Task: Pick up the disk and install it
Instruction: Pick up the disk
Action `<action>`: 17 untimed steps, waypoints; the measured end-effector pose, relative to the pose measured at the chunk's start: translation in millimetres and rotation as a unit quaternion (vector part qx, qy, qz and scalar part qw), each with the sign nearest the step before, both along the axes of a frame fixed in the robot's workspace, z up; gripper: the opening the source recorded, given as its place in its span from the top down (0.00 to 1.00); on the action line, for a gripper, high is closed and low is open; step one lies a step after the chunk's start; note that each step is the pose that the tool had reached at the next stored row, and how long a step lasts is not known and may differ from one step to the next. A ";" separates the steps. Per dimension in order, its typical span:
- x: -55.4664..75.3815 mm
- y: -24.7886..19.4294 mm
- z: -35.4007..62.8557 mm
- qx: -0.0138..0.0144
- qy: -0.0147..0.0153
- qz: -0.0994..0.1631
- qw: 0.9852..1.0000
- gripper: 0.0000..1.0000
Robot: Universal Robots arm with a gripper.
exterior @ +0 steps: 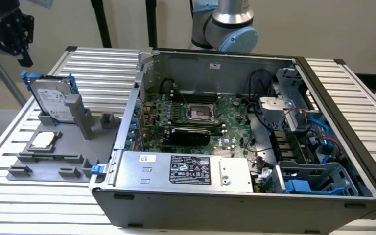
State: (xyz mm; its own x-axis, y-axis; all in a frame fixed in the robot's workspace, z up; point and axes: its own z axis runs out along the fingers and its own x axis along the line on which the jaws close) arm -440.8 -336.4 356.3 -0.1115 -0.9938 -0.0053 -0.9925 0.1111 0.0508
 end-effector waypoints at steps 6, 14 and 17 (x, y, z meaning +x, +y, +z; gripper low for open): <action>3.7 0.0 -0.3 0.000 0.000 0.038 0.999 0.89; 15.5 -0.2 -1.9 0.000 0.000 0.045 0.999 0.89; 13.5 -0.2 -3.2 -0.001 -0.003 0.046 0.999 0.89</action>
